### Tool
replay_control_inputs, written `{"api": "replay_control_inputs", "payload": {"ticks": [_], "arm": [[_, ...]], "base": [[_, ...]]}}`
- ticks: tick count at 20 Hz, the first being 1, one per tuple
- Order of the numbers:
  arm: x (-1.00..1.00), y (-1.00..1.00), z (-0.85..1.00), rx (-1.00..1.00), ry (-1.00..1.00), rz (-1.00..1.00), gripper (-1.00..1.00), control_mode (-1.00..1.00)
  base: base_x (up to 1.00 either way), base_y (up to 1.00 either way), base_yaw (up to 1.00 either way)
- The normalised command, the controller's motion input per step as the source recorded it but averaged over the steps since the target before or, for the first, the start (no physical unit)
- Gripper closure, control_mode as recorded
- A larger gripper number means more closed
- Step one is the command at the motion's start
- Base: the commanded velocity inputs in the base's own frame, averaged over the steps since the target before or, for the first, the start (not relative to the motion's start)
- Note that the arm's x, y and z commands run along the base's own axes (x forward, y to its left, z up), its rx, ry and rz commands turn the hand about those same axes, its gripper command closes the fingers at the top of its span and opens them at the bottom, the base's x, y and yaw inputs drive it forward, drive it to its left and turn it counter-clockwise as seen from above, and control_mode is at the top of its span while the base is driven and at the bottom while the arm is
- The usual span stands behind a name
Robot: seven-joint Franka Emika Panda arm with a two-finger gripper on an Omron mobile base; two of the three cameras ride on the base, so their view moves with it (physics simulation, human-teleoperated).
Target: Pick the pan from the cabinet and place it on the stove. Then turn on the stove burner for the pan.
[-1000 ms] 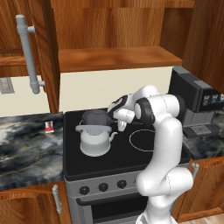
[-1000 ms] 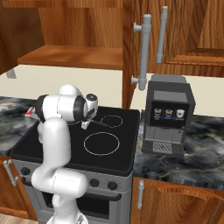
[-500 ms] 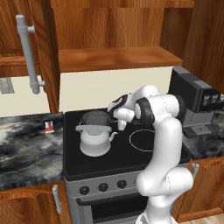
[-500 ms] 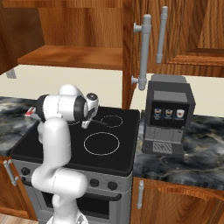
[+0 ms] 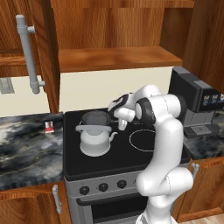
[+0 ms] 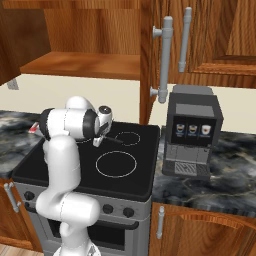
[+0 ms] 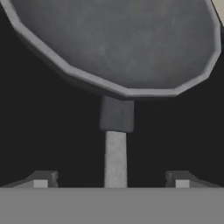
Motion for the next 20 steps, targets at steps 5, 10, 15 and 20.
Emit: {"api": "replay_control_inputs", "payload": {"ticks": [5, 10, 15, 20], "arm": [[-0.23, 0.02, 0.01, 0.00, 0.00, 0.00, -1.00, -1.00], [-0.07, 0.04, 0.13, 0.00, -0.03, 0.00, -1.00, -1.00], [-0.01, 0.00, 0.20, 0.00, -0.11, 0.00, -1.00, -1.00], [-0.21, 0.00, 0.25, 0.00, -0.11, 0.00, -1.00, -1.00]], "base": [[0.00, 0.00, 0.00], [0.00, 0.00, 0.00], [0.00, 0.00, 0.00], [0.00, 0.00, 0.00]]}}
